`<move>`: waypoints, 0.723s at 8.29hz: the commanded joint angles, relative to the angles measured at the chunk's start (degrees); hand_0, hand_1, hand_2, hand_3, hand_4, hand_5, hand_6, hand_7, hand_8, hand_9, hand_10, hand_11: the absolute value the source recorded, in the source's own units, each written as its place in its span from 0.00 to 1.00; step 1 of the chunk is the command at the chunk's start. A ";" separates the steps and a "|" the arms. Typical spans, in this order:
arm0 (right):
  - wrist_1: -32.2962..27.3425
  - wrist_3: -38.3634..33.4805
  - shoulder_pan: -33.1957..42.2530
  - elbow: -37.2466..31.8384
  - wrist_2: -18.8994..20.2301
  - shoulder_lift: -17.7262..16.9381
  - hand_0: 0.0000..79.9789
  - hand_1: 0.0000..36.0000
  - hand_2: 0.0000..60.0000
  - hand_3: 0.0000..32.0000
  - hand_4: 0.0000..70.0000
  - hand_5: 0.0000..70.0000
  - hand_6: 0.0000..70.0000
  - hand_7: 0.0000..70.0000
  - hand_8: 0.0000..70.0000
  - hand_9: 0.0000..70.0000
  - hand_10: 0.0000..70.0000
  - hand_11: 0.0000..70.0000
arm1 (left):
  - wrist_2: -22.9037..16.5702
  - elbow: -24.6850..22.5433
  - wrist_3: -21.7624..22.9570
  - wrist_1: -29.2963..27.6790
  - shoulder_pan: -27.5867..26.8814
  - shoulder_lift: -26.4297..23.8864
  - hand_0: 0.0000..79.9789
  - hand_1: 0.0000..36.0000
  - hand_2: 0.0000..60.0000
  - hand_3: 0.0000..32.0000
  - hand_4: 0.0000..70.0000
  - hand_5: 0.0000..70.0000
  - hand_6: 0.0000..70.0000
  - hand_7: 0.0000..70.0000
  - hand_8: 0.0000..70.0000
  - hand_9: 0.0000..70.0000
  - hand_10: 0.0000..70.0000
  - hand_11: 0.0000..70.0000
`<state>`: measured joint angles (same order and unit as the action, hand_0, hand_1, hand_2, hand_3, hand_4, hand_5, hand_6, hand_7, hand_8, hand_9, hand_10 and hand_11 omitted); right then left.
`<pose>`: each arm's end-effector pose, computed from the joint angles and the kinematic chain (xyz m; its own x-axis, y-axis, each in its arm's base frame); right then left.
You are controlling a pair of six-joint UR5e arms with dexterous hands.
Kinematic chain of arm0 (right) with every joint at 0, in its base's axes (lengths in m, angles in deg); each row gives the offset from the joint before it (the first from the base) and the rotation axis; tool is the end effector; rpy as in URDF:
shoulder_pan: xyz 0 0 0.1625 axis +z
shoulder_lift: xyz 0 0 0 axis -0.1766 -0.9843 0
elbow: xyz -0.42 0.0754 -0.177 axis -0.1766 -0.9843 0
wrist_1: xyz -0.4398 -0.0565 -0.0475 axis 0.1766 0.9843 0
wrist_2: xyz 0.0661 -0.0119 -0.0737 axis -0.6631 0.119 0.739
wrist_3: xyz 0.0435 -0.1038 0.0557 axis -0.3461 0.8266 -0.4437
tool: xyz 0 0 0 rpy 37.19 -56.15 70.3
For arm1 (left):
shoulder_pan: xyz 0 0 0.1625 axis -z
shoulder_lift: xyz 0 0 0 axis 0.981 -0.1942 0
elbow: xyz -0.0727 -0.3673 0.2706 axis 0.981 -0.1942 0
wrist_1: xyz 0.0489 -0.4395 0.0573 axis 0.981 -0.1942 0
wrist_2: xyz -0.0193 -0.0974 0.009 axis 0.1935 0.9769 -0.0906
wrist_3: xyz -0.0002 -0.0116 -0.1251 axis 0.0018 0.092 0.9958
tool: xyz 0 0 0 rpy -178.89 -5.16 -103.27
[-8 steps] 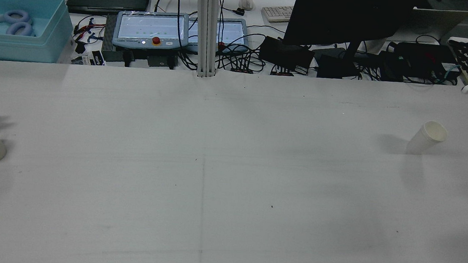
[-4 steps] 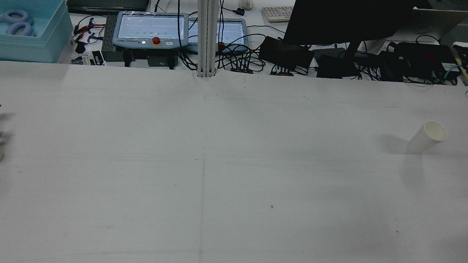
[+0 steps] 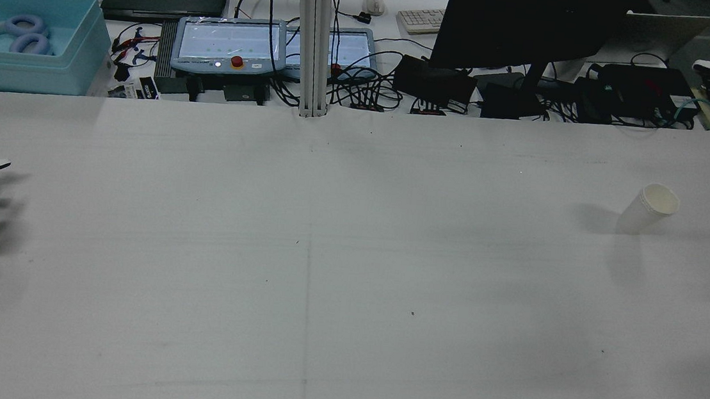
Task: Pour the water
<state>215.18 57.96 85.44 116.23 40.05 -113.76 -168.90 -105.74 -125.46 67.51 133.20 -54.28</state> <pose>0.0076 -0.5703 0.6362 -0.9223 0.0294 0.3853 -0.3732 0.1915 -0.9078 0.1954 -0.5400 0.7969 -0.7632 -0.2752 -0.5846 0.4875 0.3487 -0.8005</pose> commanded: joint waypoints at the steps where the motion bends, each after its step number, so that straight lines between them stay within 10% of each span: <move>1: -0.37 -0.22 1.54 -0.09 0.32 -1.57 0.58 0.20 0.00 0.01 0.05 0.32 0.07 0.17 0.05 0.04 0.00 0.00 | 0.02 -1.38 3.16 0.95 0.09 -0.04 0.69 0.93 1.00 0.00 1.00 1.00 0.11 0.20 0.13 0.03 0.07 0.12; 6: -13.24 -0.93 4.98 -20.42 4.28 -1.32 0.58 0.25 0.00 0.00 0.00 0.29 0.07 0.15 0.06 0.04 0.00 0.00 | 3.27 -12.70 8.16 11.03 0.00 -1.70 0.69 1.00 1.00 0.00 1.00 1.00 0.12 0.21 0.13 0.03 0.08 0.14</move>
<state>210.32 57.23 89.97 107.60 43.51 -115.17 -166.41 -113.31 -118.39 73.24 133.24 -54.64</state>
